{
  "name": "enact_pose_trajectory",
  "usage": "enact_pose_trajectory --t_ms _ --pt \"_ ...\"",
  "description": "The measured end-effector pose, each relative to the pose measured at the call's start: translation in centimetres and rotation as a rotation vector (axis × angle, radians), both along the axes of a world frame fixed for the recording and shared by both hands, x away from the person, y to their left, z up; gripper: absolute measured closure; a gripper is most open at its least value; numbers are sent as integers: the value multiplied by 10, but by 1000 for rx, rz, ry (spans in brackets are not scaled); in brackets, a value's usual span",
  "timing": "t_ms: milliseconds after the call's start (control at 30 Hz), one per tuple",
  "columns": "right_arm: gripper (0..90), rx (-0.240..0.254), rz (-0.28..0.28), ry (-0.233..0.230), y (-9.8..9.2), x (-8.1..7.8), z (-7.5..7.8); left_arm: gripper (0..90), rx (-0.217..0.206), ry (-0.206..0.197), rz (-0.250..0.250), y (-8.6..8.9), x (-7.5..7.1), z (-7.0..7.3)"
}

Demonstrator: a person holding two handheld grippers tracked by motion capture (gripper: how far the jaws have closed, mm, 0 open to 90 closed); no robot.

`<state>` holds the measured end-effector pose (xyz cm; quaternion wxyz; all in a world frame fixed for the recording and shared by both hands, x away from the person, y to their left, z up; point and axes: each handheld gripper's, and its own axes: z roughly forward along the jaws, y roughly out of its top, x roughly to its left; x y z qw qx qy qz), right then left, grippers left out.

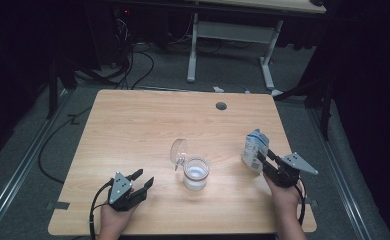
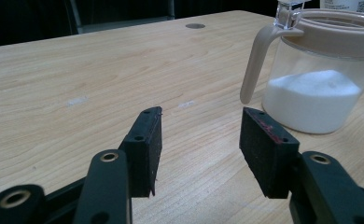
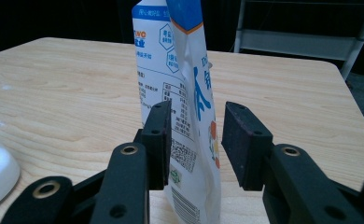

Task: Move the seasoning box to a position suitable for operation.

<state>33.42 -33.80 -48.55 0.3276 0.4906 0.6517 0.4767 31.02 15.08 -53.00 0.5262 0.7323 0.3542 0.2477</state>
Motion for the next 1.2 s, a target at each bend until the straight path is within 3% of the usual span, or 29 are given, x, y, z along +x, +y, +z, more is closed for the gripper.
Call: enact_pose_trajectory --t_ms 233,567,900,1200 --pt "555 4 -1 5 1 1 0 492 -1 0 2 0 0 0" --pt "482 -44 -23 15 3 -6 1 495 20 1 -1 -2 0 0" --pt "493 -43 -48 13 6 -23 4 509 22 6 -4 -2 0 1" --pt "520 -89 -59 23 11 -42 0 518 27 13 0 -3 1 1"
